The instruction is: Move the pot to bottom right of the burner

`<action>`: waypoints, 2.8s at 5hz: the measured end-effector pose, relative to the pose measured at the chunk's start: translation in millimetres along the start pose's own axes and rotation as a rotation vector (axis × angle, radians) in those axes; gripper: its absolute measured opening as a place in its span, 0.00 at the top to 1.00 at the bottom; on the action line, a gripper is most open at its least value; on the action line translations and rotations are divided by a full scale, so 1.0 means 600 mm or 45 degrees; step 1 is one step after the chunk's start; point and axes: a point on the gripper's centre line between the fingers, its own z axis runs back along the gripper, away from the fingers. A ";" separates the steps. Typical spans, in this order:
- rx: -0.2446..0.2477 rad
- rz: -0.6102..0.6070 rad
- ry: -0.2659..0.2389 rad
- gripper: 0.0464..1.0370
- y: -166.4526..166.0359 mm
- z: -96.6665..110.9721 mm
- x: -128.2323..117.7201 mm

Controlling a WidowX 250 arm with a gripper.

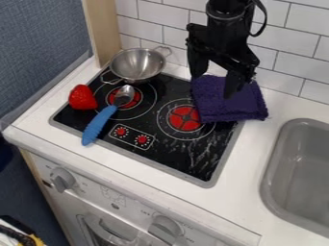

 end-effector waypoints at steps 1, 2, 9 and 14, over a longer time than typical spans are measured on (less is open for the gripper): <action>-0.005 -0.003 0.035 0.04 -0.002 -0.015 -0.004; 0.062 0.118 0.046 0.04 0.076 -0.010 -0.008; -0.086 0.344 0.263 0.37 0.211 -0.167 -0.013; 0.068 0.241 -0.054 0.97 0.206 0.026 -0.010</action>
